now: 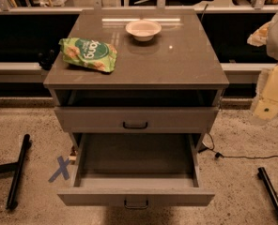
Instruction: Place green rice chip bag into middle drawer
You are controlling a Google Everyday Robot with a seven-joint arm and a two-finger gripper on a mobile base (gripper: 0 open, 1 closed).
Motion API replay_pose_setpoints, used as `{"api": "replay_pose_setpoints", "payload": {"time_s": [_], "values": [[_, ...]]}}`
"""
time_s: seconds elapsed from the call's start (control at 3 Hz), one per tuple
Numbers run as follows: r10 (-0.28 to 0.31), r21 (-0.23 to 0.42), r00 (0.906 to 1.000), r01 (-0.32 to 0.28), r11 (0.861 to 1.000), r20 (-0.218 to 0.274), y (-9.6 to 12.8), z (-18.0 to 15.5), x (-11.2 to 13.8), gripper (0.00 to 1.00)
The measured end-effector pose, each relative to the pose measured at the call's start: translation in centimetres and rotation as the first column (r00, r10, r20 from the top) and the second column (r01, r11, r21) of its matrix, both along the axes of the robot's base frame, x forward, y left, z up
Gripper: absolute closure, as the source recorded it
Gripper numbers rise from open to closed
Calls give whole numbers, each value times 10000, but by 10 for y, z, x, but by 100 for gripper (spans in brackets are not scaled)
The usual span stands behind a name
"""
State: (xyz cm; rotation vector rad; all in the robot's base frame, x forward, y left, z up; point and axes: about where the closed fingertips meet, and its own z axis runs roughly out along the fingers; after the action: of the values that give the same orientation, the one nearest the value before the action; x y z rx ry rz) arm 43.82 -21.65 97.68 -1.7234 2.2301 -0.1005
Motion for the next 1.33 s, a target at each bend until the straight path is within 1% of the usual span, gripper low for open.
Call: {"api": "replay_pose_setpoints", "payload": {"time_s": [0.33,0.67,1.0,1.33], "values": [[0,0,10000,0,10000,0,0,0,0,0],[91,631,9991,-117,9979,413,16,-7,28,0],[257,1504,9955,-393,9878,911,54,-23,79,0],[260,1505,9955,-395,9878,912,54,-23,79,0]]}}
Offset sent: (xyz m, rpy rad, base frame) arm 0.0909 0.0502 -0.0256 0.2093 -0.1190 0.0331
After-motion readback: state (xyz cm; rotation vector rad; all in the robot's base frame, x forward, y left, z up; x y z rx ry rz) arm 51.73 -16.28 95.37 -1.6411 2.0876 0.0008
